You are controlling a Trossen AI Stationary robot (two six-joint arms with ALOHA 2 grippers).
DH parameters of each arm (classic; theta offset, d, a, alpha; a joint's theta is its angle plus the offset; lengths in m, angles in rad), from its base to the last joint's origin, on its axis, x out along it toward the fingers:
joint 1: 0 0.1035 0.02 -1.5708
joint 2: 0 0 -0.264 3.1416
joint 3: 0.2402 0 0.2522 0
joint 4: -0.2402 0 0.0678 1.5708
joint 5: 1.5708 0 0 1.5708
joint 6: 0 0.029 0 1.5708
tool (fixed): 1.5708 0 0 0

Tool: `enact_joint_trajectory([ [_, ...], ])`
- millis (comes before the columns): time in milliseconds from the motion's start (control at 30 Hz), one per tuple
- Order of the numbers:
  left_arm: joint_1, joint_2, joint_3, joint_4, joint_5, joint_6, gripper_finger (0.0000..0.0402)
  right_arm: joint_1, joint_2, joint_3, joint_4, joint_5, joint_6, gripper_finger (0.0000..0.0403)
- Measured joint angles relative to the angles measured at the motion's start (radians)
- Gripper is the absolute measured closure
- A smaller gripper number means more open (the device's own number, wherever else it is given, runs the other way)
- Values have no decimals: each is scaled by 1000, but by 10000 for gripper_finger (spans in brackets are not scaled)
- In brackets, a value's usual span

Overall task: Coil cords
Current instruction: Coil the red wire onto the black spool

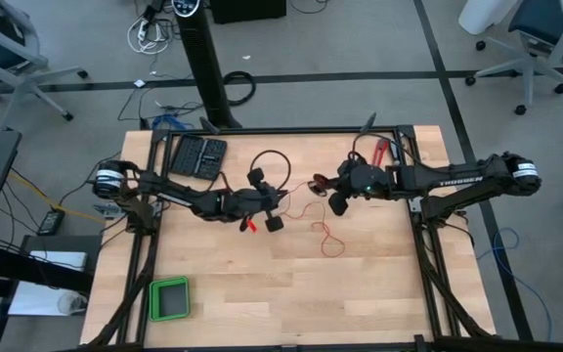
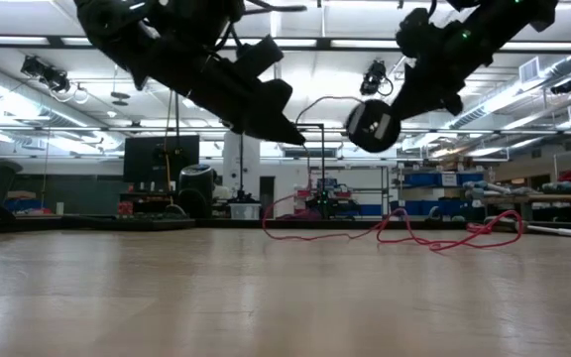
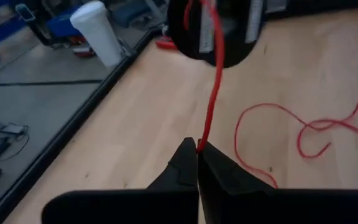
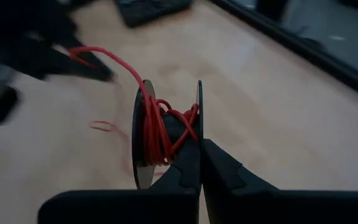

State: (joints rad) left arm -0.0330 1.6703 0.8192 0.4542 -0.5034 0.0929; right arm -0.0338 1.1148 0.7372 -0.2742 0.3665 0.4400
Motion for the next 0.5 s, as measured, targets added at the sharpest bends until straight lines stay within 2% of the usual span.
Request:
enact_joint_trajectory([
  [200, 13, -1, 56, -146, -21, -12, 401, 0, 34, 0, 117, -125, -5, 403],
  [500, 45, 0, 59, -281, -20, -124, 401, 0, 31, 0, 183, -142, -5, 402],
])
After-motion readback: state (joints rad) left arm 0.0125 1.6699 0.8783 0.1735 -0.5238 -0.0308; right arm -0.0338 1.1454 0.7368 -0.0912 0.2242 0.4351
